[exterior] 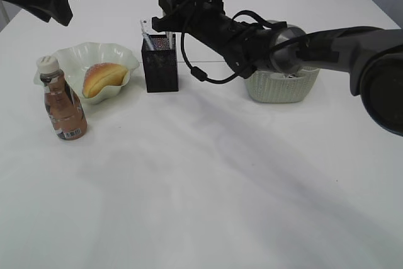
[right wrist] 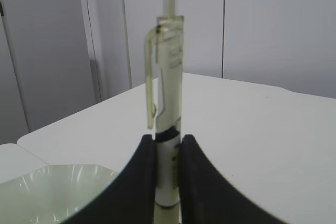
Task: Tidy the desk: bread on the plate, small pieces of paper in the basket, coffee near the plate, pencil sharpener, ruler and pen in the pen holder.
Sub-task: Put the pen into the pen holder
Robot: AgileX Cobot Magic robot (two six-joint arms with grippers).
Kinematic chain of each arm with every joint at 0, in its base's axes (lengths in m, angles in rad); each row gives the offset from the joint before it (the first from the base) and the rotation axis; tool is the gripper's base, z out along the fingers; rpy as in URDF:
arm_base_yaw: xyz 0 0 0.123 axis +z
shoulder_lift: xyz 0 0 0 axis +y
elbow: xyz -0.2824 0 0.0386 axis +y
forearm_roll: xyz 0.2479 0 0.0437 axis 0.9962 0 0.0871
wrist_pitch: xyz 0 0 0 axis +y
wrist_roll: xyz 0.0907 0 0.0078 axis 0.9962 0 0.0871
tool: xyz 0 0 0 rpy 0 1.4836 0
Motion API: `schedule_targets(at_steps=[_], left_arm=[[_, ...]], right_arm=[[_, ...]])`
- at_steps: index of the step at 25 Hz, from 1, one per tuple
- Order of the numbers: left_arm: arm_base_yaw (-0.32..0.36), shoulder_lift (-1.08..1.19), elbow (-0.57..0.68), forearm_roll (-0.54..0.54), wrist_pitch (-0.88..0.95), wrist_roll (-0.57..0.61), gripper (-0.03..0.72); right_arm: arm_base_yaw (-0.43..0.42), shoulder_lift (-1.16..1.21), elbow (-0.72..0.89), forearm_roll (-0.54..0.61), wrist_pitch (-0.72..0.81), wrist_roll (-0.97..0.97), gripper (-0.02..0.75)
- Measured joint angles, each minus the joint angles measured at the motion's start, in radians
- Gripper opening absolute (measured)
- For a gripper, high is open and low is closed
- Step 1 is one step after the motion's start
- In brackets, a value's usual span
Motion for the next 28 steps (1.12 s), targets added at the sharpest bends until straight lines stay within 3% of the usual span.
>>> schedule_targets(at_steps=[28], left_arm=[[0.000,0.000,0.000,0.000,-0.011,-0.002,0.239]], right_arm=[[0.000,0.026,0.000,0.002,0.000,0.000,0.062]])
